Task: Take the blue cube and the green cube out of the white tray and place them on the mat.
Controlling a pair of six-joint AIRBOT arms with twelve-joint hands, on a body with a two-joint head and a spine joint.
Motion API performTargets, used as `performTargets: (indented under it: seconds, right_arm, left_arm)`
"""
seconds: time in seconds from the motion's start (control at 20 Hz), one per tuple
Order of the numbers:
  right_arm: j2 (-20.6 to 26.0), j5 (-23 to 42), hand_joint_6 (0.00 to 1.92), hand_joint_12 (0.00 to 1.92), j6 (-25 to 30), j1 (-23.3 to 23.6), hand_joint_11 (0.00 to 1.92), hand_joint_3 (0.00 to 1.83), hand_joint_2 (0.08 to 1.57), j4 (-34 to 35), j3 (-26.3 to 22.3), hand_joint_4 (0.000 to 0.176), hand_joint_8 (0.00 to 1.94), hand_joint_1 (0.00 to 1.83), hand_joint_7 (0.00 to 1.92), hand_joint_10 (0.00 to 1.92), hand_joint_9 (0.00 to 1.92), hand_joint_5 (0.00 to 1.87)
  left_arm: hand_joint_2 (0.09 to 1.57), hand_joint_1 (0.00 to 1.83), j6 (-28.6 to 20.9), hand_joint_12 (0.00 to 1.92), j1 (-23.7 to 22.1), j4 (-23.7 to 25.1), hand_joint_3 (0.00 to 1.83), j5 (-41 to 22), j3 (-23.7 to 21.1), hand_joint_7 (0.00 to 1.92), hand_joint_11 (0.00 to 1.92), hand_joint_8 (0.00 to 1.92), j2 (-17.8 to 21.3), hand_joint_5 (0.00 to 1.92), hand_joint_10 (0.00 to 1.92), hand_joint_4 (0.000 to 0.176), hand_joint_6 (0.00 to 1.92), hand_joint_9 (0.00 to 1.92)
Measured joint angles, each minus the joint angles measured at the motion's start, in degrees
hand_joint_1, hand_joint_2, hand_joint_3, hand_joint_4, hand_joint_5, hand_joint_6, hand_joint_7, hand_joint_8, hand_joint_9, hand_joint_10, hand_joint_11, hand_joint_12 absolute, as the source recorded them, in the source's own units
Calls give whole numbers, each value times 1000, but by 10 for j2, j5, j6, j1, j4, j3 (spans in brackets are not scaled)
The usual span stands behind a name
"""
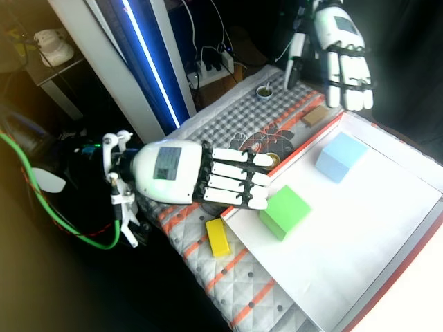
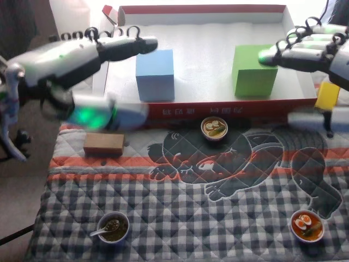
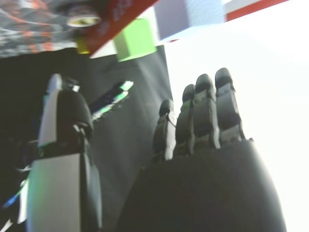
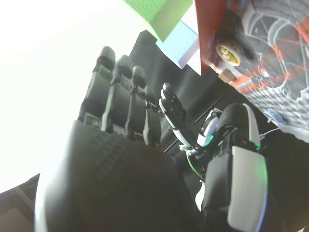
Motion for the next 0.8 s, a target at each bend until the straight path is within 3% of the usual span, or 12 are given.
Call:
performTargets:
  seconds: [0.05, 0.1, 0.15, 0.3, 0.35, 0.4, 0.5, 0.55, 0.6, 0.7, 0.75, 0.8]
  right_arm:
    - [-7, -3, 0, 864, 0, 11, 63, 1, 1280, 1, 7, 2, 0, 623, 531, 3, 470, 541]
    - [-15, -3, 0, 869, 0, 22, 55, 0, 1270, 2, 14, 19, 0, 640, 522, 0, 466, 537]
    - [-22, -8, 0, 860, 0, 32, 32, 0, 1262, 1, 22, 26, 0, 640, 511, 0, 447, 535]
    - [-52, -31, 0, 617, 0, 75, 0, 0, 1157, 2, 54, 78, 0, 578, 385, 0, 282, 416]
    - [-60, -38, 2, 596, 0, 86, 0, 0, 1122, 2, 63, 71, 0, 622, 366, 2, 274, 387]
    - [-74, -49, 0, 591, 0, 103, 0, 0, 1061, 3, 76, 90, 0, 636, 306, 1, 248, 317]
    - [-95, -70, 0, 688, 0, 117, 47, 0, 970, 3, 99, 124, 1, 724, 344, 8, 334, 274]
    - [-103, -90, 0, 785, 0, 122, 61, 0, 950, 3, 109, 124, 0, 712, 346, 2, 367, 258]
    - [-114, -116, 0, 828, 0, 127, 11, 0, 945, 4, 122, 148, 0, 714, 285, 0, 310, 207]
    - [-131, -150, 0, 865, 0, 133, 0, 4, 953, 6, 141, 157, 0, 662, 213, 0, 256, 144]
    - [-137, -163, 1, 780, 0, 137, 0, 0, 938, 6, 149, 172, 0, 680, 160, 0, 199, 127]
    - [-141, -172, 1, 737, 0, 139, 0, 2, 948, 6, 155, 170, 0, 707, 132, 0, 173, 124]
  left_arm:
    - [1263, 375, -1, 714, -11, -8, 5, -2, 15, 254, 0, 2, -14, 236, 3, 164, 1, 263]
    - [1258, 404, 0, 736, -20, -14, 1, -3, 29, 244, 0, 1, -26, 220, 1, 174, 1, 253]
    - [1253, 440, 6, 719, -28, -23, 0, 2, 43, 240, 0, 0, -37, 234, 1, 176, 6, 246]
    - [1170, 618, 108, 887, -63, -88, 0, 28, 77, 256, 39, 1, -73, 244, 5, 176, 1, 299]
    - [1158, 612, 135, 892, -69, -105, 0, 34, 87, 255, 31, 0, -85, 227, 6, 176, 0, 311]
    - [1156, 589, 160, 880, -74, -132, 0, 45, 108, 257, 5, 1, -102, 223, 2, 176, 0, 305]
    - [1108, 589, 162, 853, -75, -157, 0, 78, 149, 267, 44, 2, -131, 213, 3, 176, 0, 315]
    - [1098, 550, 164, 857, -76, -165, 0, 96, 170, 238, 50, 0, -144, 182, 0, 176, 0, 283]
    - [1068, 535, 165, 839, -79, -174, 0, 122, 197, 196, 9, 0, -160, 144, 0, 176, 0, 235]
    - [1028, 561, 171, 837, -85, -179, 0, 144, 219, 164, 0, 0, -175, 93, 1, 176, 1, 229]
    - [1018, 561, 207, 758, -89, -214, 0, 152, 222, 149, 6, 0, -180, 66, 3, 176, 1, 242]
    - [990, 633, 256, 730, -90, -236, 0, 155, 223, 167, 12, 2, -184, 110, 2, 176, 4, 252]
